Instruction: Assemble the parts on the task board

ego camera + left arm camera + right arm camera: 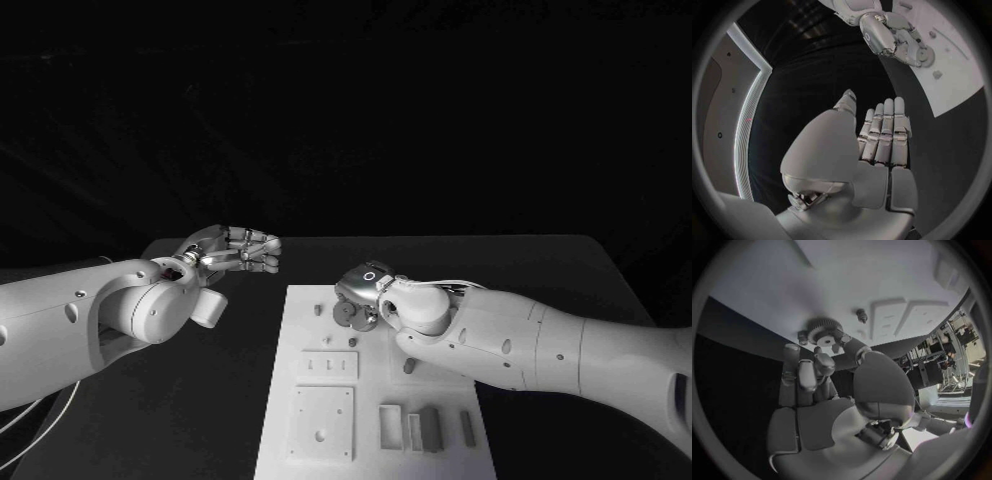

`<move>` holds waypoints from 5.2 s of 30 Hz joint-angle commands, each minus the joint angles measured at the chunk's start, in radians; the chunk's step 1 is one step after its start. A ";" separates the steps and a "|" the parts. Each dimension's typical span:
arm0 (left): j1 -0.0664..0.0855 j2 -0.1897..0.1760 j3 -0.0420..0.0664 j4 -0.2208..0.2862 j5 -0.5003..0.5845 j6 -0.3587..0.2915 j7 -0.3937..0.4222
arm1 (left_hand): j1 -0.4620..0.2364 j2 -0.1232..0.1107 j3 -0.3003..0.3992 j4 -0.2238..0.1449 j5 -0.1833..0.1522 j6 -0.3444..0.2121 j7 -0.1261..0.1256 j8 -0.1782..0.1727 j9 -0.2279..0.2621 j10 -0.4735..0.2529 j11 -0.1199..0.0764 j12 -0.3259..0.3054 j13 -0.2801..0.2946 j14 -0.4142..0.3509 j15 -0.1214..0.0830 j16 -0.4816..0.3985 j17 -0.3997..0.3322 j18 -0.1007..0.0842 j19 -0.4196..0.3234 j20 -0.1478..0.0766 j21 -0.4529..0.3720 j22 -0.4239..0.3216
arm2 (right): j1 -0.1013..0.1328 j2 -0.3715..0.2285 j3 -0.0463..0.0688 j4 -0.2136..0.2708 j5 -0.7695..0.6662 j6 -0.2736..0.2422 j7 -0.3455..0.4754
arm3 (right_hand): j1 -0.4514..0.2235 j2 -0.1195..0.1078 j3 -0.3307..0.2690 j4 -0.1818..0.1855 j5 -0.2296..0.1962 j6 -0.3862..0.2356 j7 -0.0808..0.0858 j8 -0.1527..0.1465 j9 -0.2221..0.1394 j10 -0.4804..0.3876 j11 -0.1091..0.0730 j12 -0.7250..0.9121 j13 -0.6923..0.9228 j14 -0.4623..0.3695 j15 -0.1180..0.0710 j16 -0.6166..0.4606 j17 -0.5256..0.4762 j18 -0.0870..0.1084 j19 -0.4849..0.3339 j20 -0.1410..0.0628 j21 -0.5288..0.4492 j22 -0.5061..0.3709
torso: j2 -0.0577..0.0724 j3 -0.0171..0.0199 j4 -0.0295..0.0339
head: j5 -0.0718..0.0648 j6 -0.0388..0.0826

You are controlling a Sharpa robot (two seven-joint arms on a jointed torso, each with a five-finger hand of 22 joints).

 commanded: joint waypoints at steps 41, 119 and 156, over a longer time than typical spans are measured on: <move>-0.001 -0.006 -0.001 -0.044 -0.003 0.019 0.010 | 0.005 0.006 -0.011 0.000 0.003 0.010 0.025 -0.003 -0.003 0.011 0.003 -0.001 0.002 0.004 0.003 -0.008 0.004 0.012 0.007 -0.002 -0.006 -0.001 | 0.039 -0.319 0.080 0.240 0.391 -0.130 0.118 | 0.003 -0.031 -0.001 0.063 -0.001 -0.009 0.016 0.013 -0.001 -0.019 0.011 0.001 -0.007 -0.013 0.010 0.000 -0.017 0.013 0.002 -0.001 -0.005 0.018 | -0.007 0.0138 -0.0273 | 0.015 0.018; -0.037 0.002 -0.001 -0.075 -0.019 0.045 0.009 | 0.007 0.008 -0.017 0.000 0.003 0.009 0.024 -0.003 -0.006 0.016 0.001 -0.003 0.002 0.001 0.005 -0.015 0.008 0.012 0.005 -0.001 -0.011 -0.002 | -0.103 -0.305 0.075 -0.154 0.743 -0.045 0.502 | 0.018 0.079 -0.054 -0.061 0.000 0.019 -0.004 0.064 0.004 -0.136 -0.007 0.009 -0.006 -0.171 -0.007 0.006 -0.081 0.013 -0.099 0.050 -0.019 0.021 | -0.013 0.0621 -0.0649 | 0.018 0.001; -0.037 0.000 -0.001 -0.072 -0.020 0.048 0.005 | 0.005 0.008 -0.020 0.000 0.003 0.008 0.024 -0.004 -0.007 0.015 0.002 -0.005 0.001 0.001 0.005 -0.017 0.010 0.012 0.005 0.000 -0.012 -0.002 | -0.106 -0.290 0.075 -0.162 0.731 -0.077 0.507 | 0.013 0.128 -0.043 -0.080 0.001 0.104 -0.009 0.095 0.016 -0.123 -0.011 0.019 -0.013 -0.165 -0.008 0.016 -0.088 0.013 -0.094 0.047 -0.009 0.019 | -0.013 0.0592 -0.0656 | 0.020 0.001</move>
